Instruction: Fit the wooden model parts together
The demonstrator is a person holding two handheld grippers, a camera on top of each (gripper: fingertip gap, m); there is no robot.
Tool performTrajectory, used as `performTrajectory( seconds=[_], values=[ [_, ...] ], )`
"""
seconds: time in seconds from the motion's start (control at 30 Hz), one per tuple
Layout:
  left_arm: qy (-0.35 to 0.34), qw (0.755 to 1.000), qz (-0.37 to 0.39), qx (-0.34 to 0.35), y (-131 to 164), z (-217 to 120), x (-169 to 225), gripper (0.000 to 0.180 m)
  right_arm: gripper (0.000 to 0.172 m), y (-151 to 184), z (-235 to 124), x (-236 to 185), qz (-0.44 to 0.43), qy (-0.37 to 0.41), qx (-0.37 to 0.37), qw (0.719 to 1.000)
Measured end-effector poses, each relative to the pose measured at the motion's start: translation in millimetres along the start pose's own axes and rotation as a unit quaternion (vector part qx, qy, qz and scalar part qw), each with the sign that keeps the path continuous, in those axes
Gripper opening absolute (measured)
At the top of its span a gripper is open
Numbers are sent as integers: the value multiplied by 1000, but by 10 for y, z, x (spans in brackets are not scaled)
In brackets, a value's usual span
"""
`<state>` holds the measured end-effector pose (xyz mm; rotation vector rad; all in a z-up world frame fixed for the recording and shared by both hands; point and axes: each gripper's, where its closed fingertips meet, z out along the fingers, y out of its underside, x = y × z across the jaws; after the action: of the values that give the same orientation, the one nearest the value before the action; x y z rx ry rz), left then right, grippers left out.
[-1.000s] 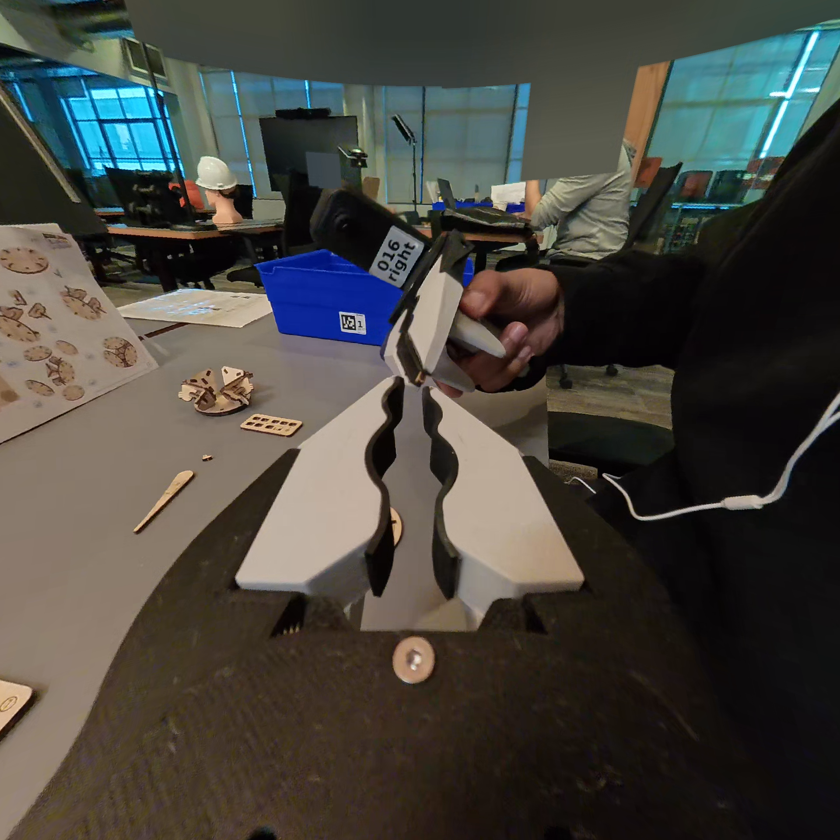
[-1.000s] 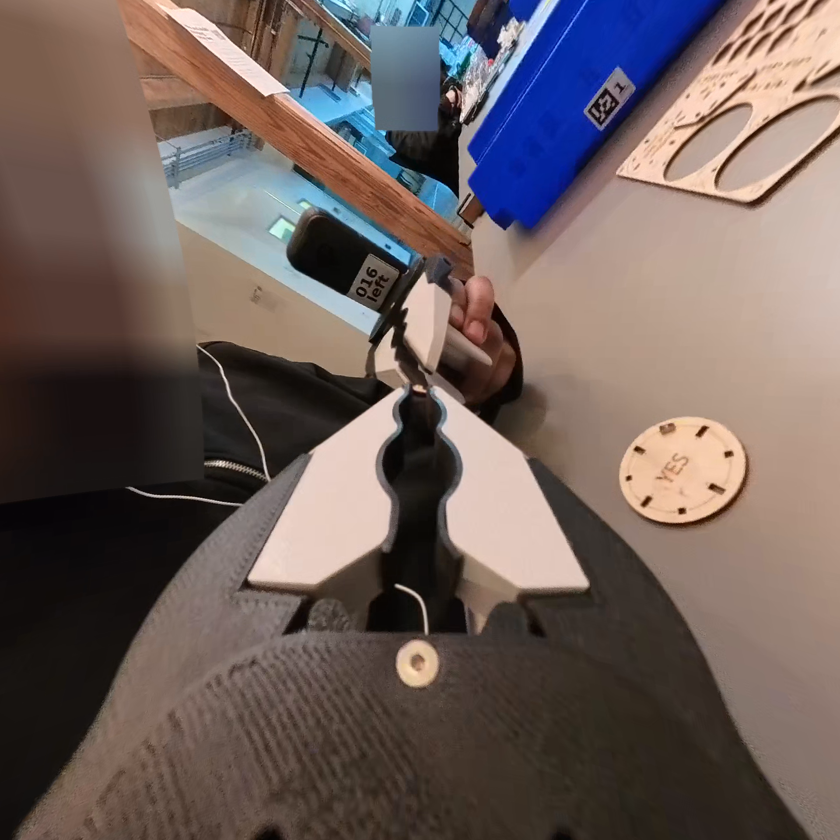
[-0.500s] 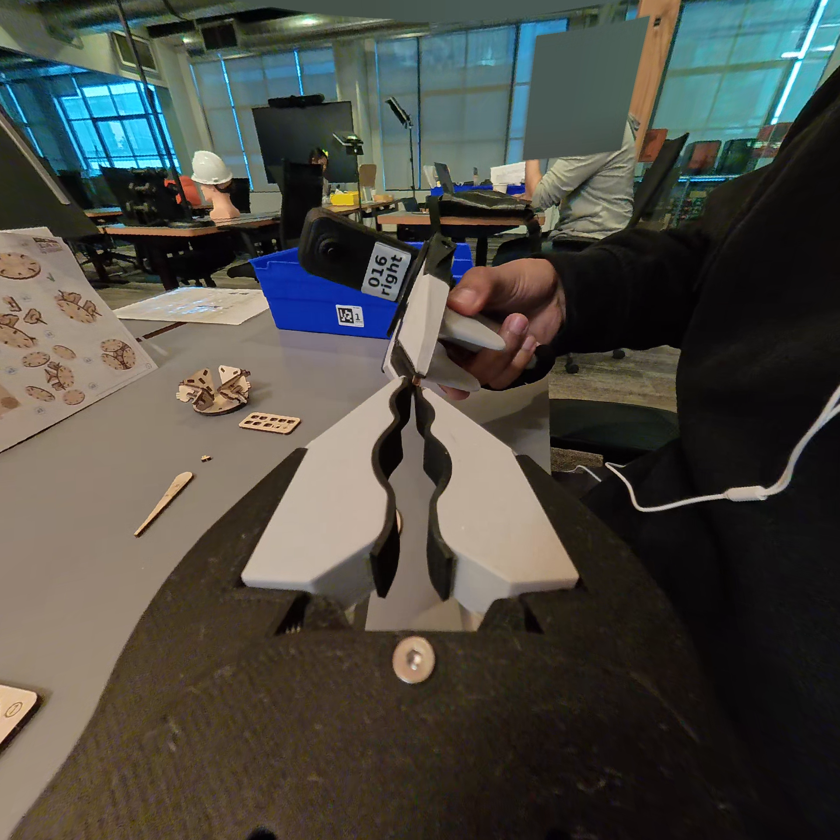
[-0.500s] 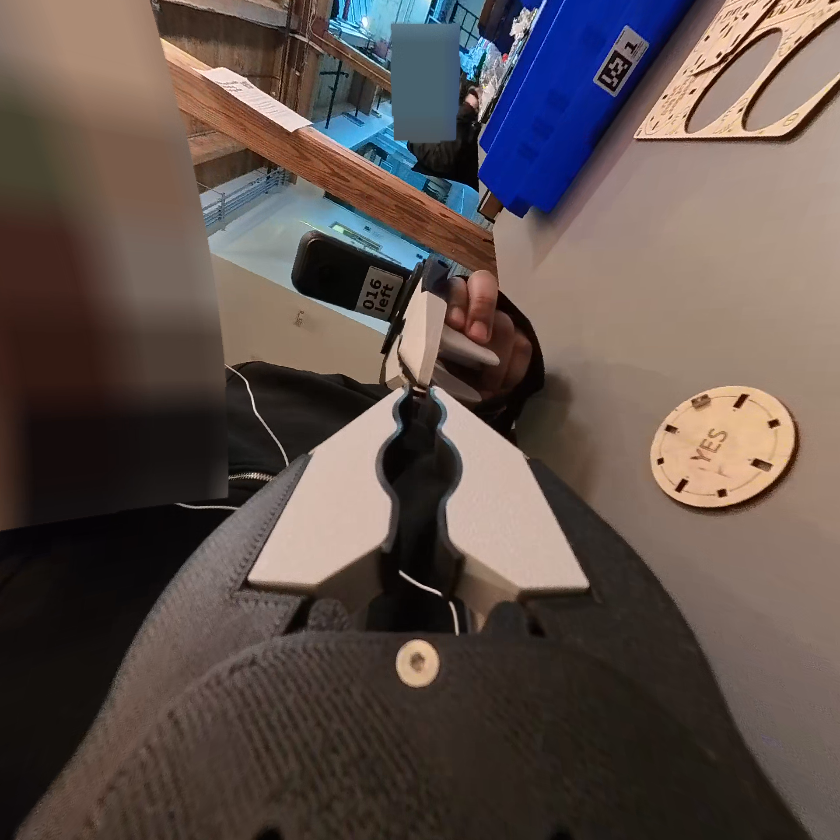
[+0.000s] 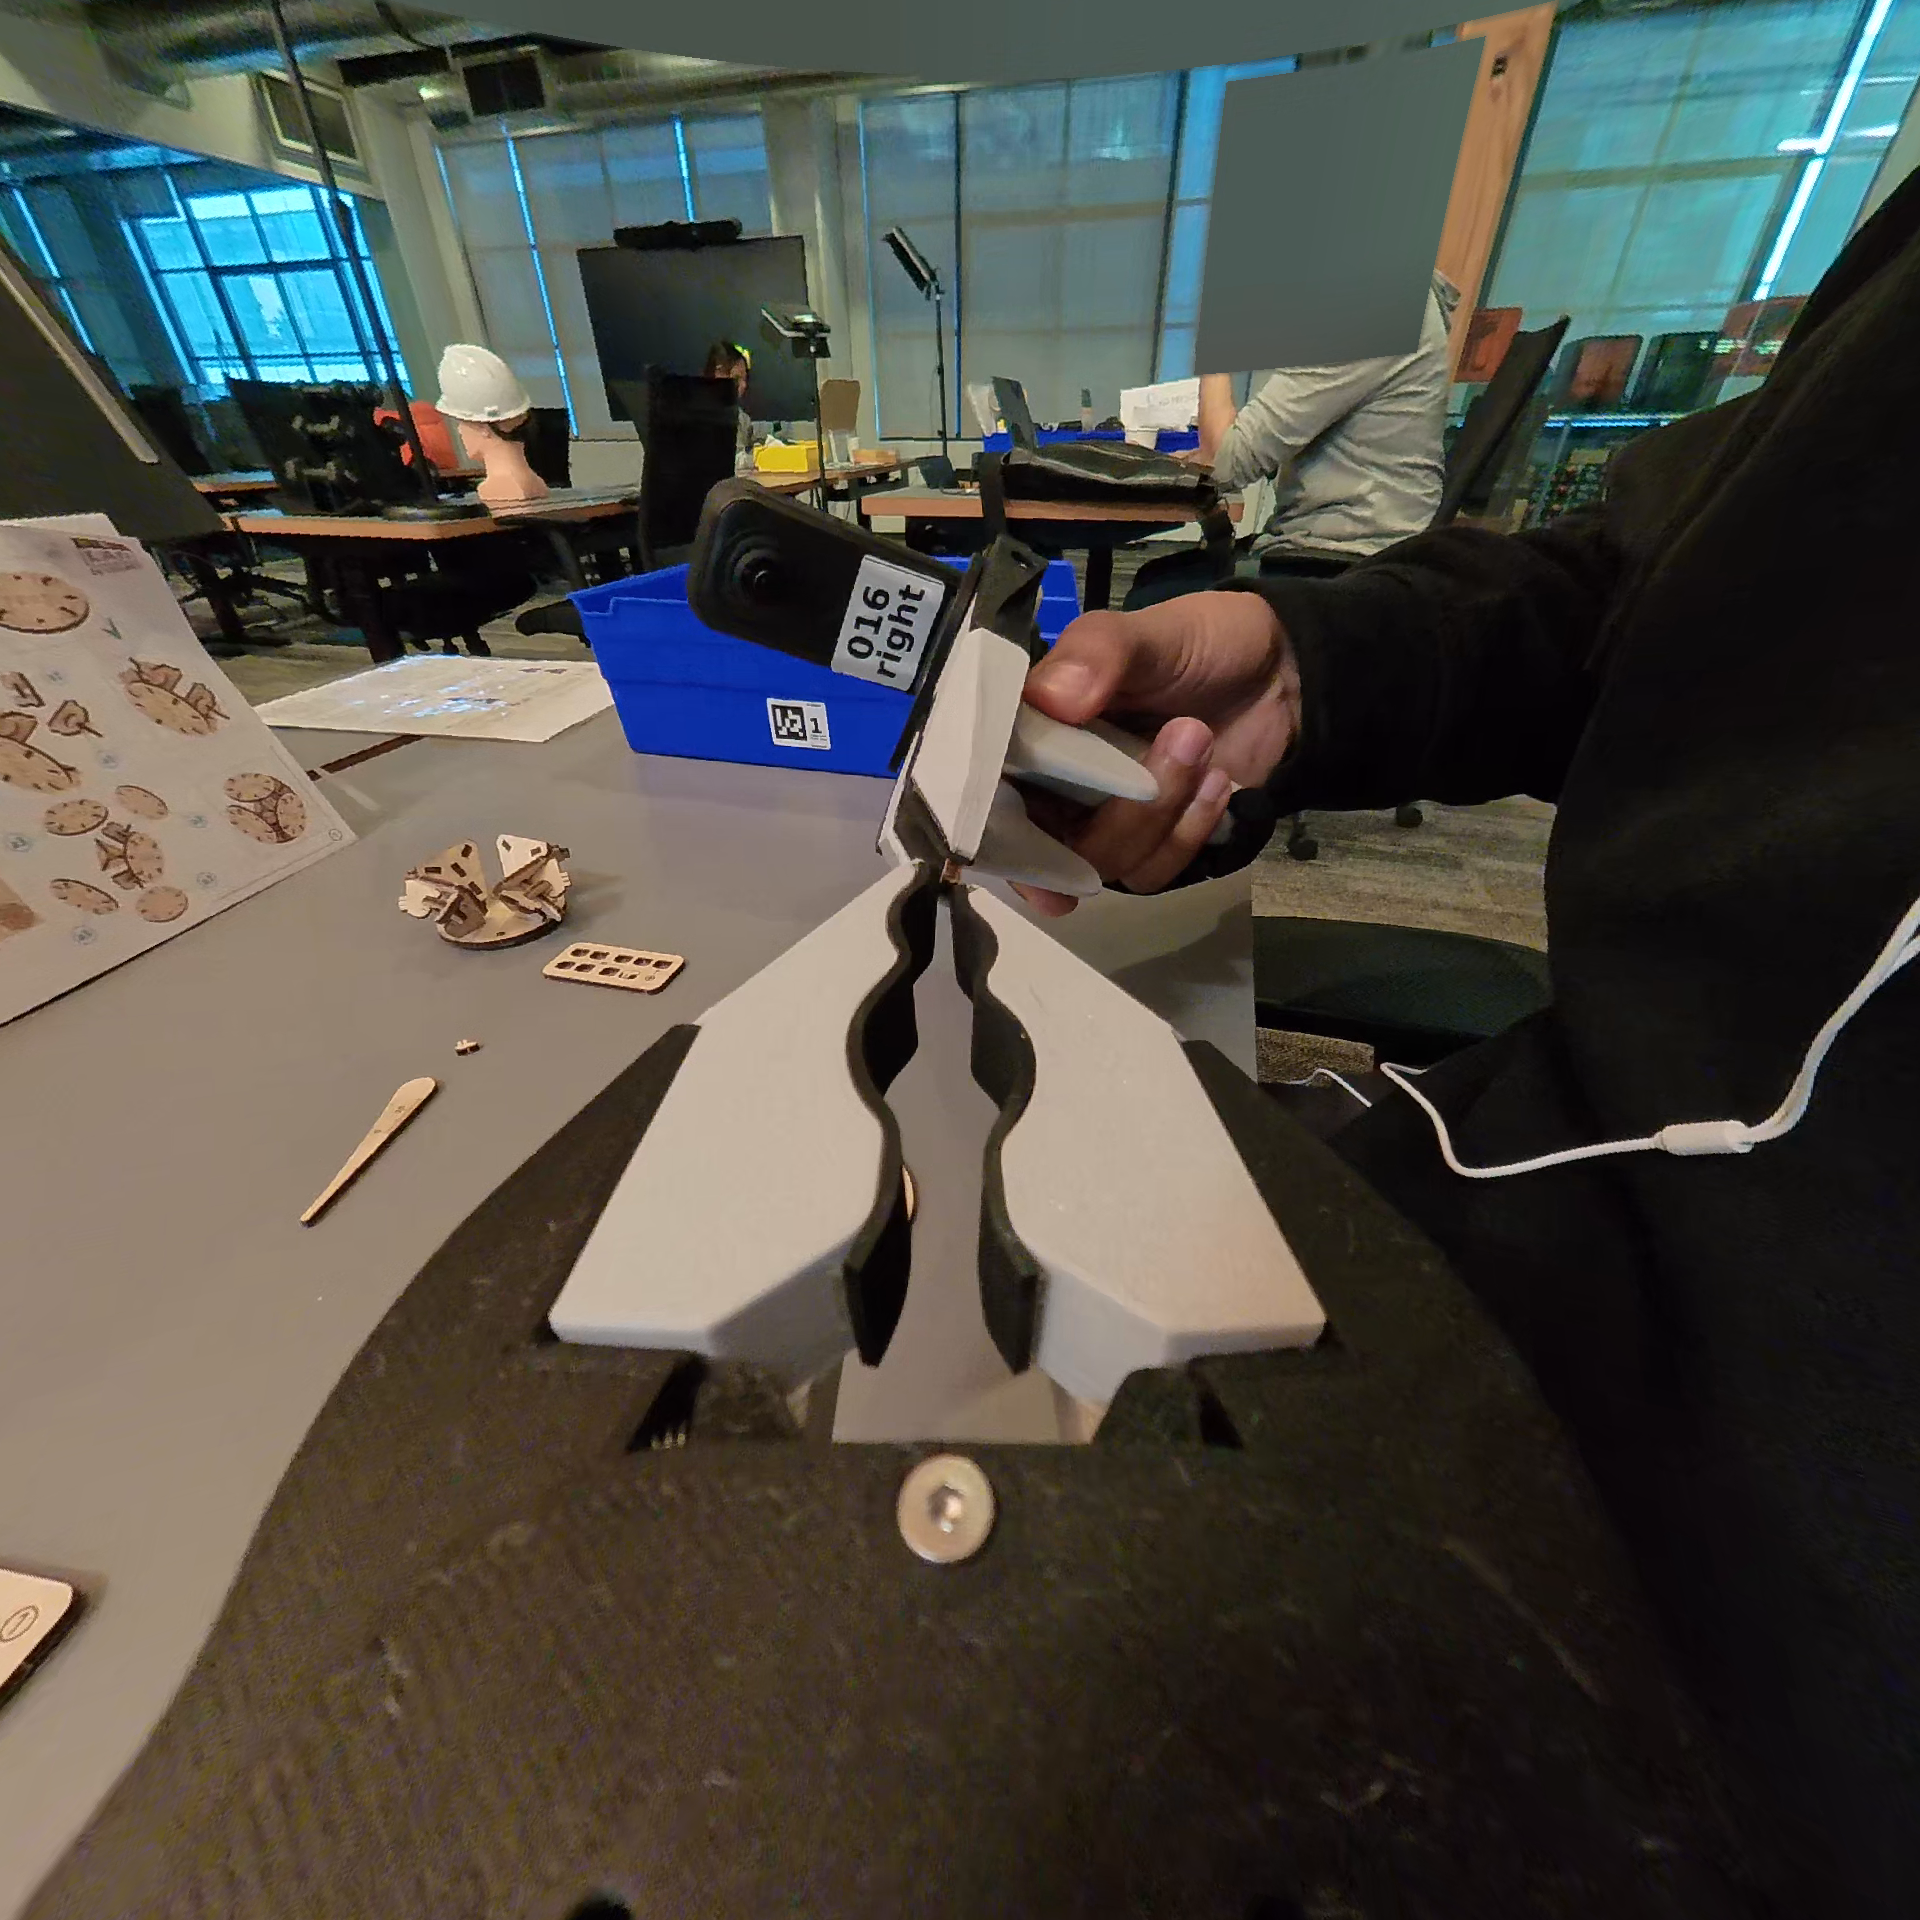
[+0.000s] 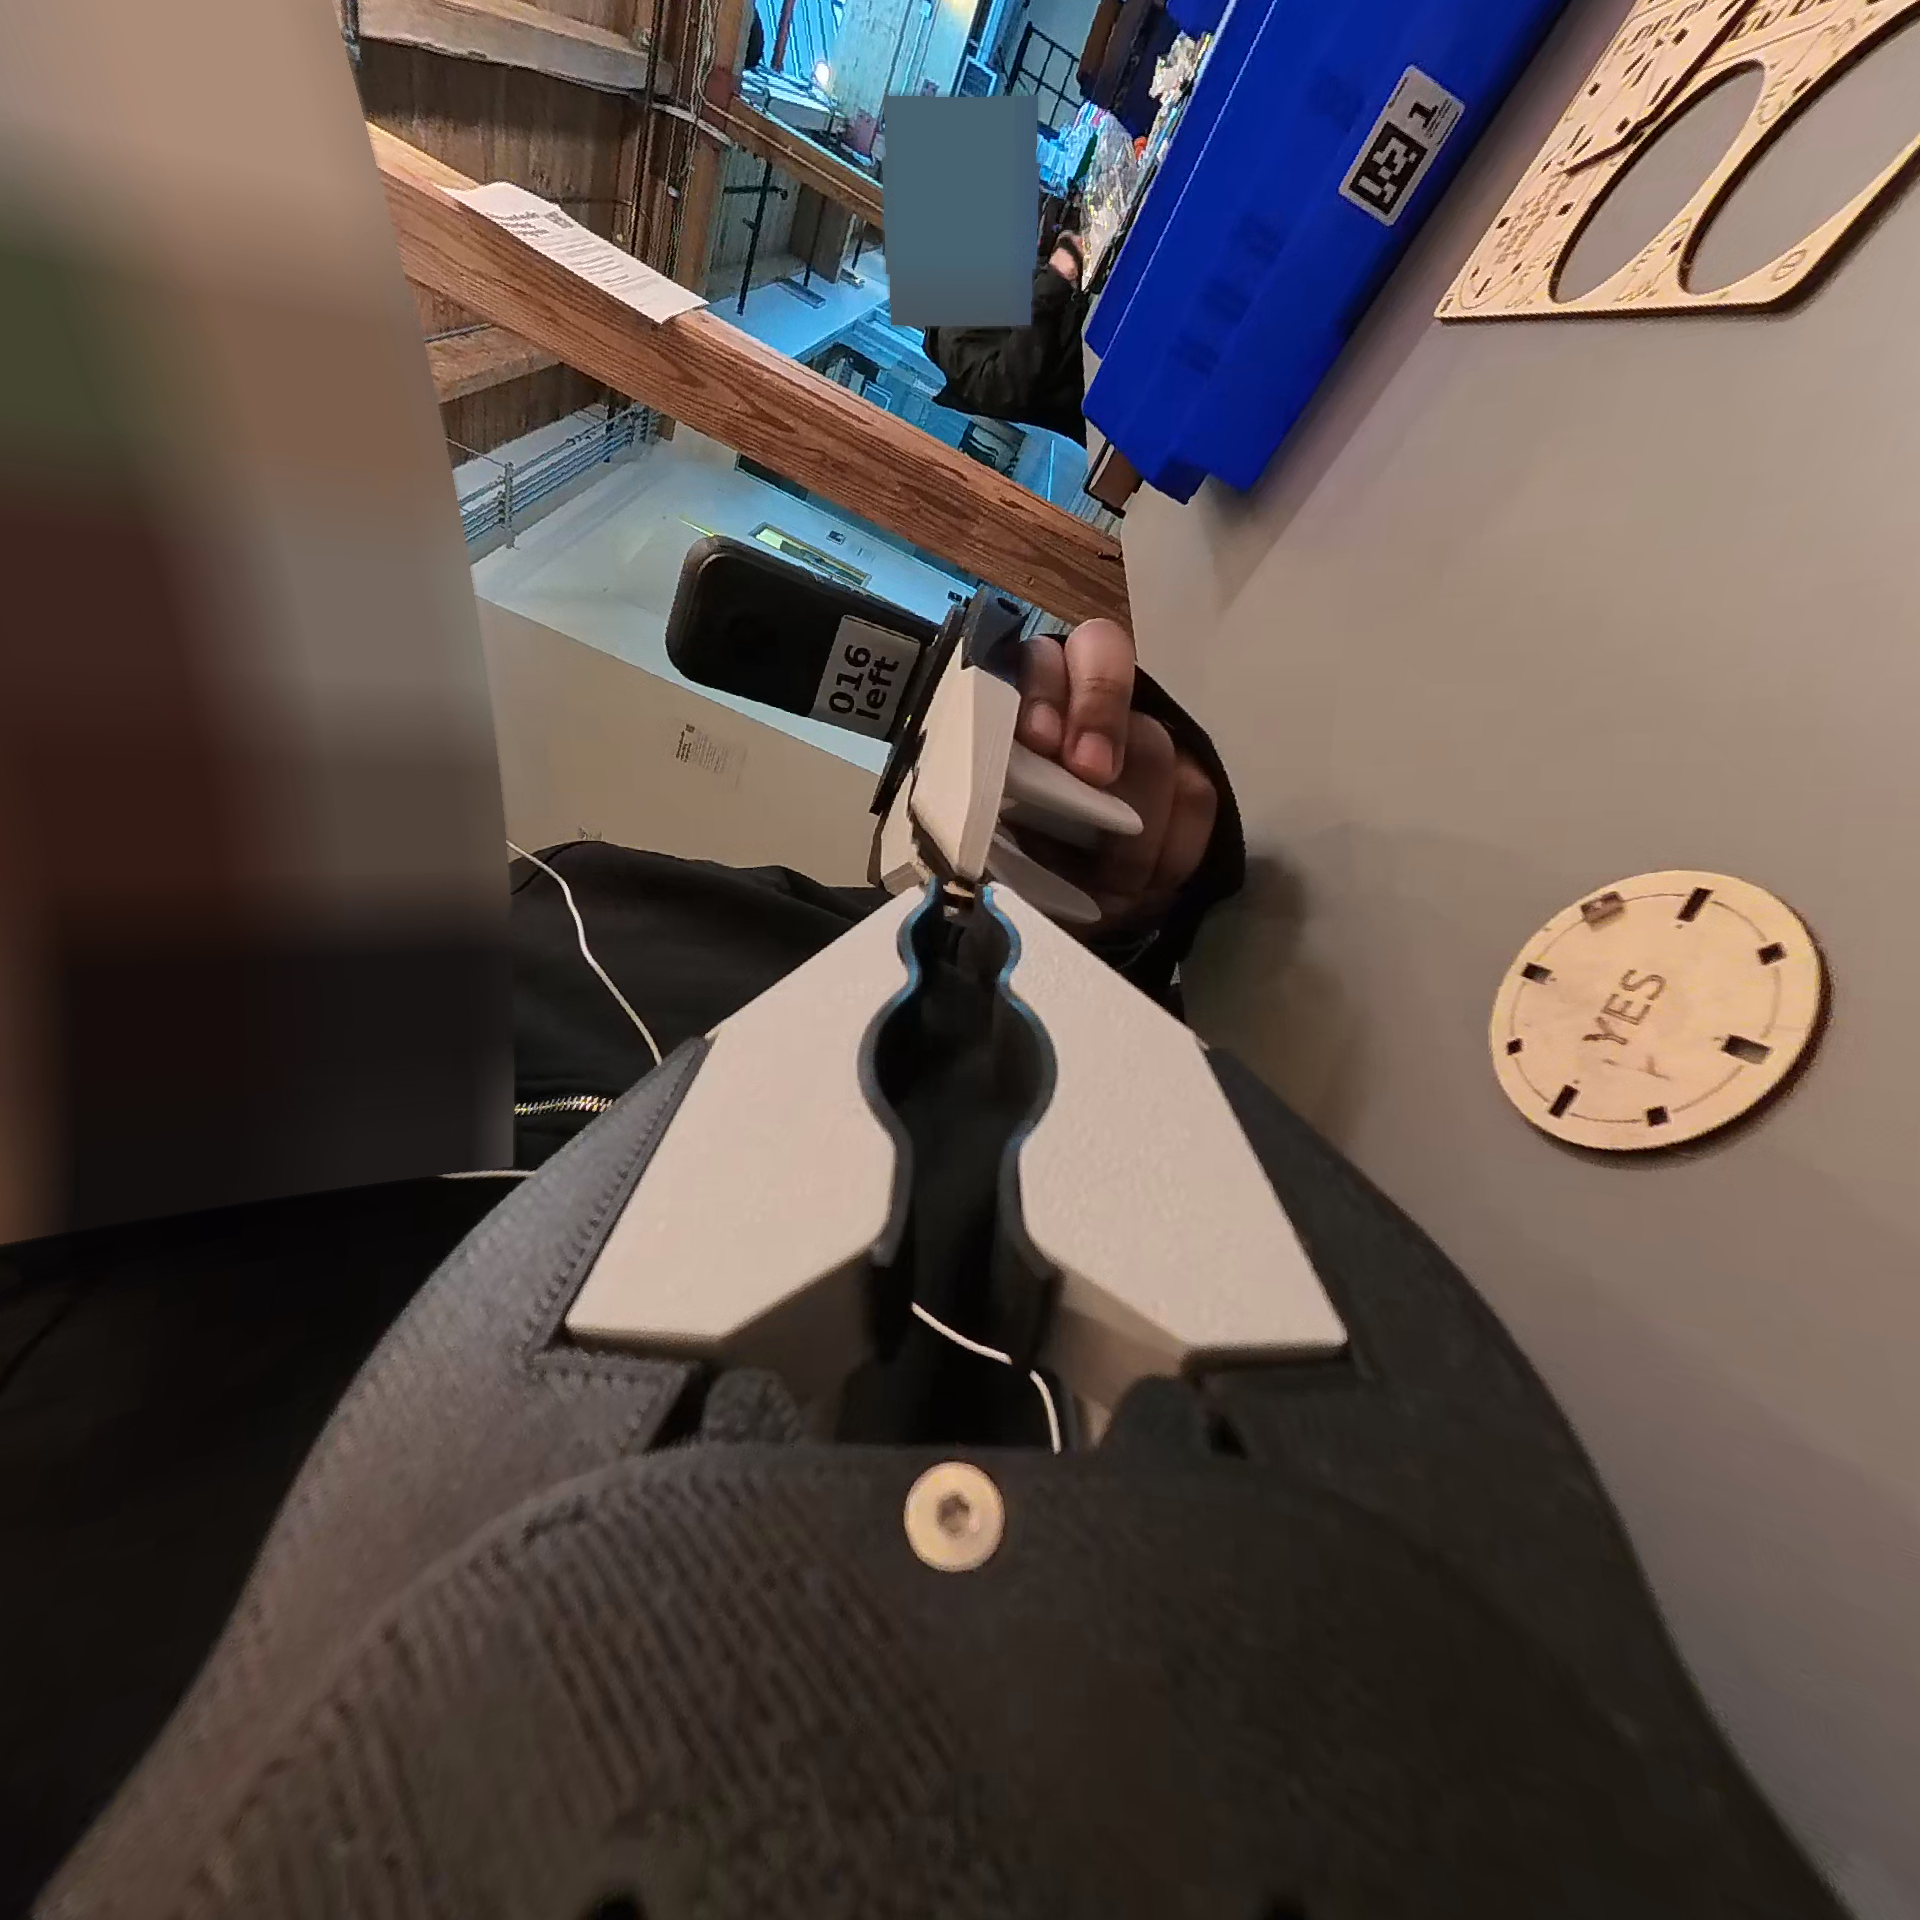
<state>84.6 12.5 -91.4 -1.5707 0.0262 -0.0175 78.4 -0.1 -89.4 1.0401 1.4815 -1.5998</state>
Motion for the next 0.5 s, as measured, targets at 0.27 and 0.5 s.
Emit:
performTrajectory(
  seconds=[0.27, 0.5],
  values=[
    [9, 1000, -4, 2, -3, 0, 20, 0, 4, 22, 9, 21, 2, 5, -4, 1000],
    [10, 1000, -5, 2, 0, -2, 20, 0, 4, 32, 13, 35, 7, 6, -5, 1000]
  ],
)
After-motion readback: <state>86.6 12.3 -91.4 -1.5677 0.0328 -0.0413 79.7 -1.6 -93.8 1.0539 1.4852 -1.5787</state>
